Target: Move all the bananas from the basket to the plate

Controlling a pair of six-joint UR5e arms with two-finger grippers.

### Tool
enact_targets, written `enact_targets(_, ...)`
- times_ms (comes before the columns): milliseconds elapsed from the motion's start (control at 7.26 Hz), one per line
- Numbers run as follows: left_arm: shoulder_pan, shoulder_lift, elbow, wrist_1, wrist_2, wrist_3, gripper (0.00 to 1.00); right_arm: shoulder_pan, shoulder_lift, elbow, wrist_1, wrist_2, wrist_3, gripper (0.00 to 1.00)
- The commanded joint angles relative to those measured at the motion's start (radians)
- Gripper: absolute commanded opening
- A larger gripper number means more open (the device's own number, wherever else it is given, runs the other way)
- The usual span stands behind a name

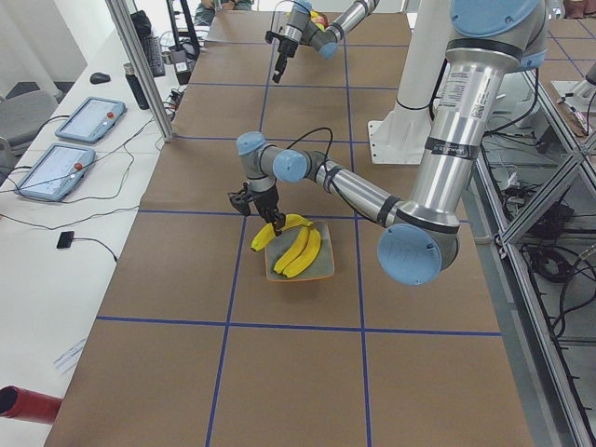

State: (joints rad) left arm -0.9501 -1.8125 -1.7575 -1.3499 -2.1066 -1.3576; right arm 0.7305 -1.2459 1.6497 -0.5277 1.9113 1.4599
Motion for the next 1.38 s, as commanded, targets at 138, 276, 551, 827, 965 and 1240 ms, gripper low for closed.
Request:
enact_targets(138, 0.001, 0.025, -0.004, -0.008, 0.000, -0.002, 0.82, 0.000, -0.001, -0.001, 0.000, 0.000, 0.000, 1.00)
enact_targets(276, 0.001, 0.033, -0.010, -0.009, 0.000, -0.002, 1.00, 0.000, -0.001, -0.004, 0.000, 0.000, -0.001, 1.00)
enact_targets(551, -0.001, 0.042, -0.028, -0.009, 0.001, -0.002, 1.00, -0.002, -0.001, -0.005, 0.002, 0.000, 0.000, 1.00)
enact_targets(827, -0.002, 0.030, -0.065, -0.008, -0.006, -0.002, 1.00, 0.006, -0.004, -0.002, 0.002, 0.003, 0.000, 1.00)
enact_targets(965, -0.001, 0.009, -0.104, -0.012, -0.004, -0.002, 1.00, 0.029, -0.042, -0.001, 0.002, 0.000, -0.003, 1.00)
enact_targets(1240, -0.009, -0.117, -0.111, -0.037, -0.007, 0.018, 1.00, 0.131, -0.134, -0.005, 0.002, 0.021, -0.106, 1.00)
